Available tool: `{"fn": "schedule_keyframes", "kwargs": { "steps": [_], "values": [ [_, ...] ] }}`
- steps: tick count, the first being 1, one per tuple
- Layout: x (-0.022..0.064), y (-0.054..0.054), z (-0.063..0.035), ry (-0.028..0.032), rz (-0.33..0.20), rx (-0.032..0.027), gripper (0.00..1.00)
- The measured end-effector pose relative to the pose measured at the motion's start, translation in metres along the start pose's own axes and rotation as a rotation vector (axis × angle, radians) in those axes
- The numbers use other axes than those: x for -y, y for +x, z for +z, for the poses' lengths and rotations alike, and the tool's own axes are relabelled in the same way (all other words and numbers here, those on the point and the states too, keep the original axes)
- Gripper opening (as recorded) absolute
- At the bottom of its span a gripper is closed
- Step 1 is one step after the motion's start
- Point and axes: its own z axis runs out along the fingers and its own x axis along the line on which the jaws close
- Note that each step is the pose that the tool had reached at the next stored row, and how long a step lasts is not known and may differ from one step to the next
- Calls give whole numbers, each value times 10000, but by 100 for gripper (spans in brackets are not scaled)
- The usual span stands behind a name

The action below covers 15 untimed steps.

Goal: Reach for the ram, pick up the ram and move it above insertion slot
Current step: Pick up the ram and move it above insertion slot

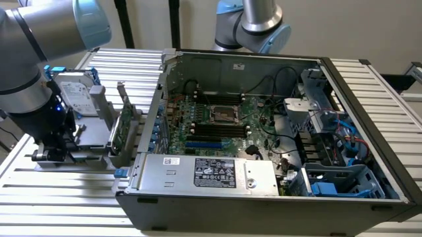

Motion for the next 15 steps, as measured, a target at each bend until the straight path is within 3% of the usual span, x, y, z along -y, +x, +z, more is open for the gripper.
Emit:
{"fn": "schedule_keyframes", "kwargs": {
  "steps": [10, 15],
  "values": [
    [-3, 18, 93, 2, 0, 52, 36],
    [-3, 18, 101, 9, -1, 101, 22]
  ]
}}
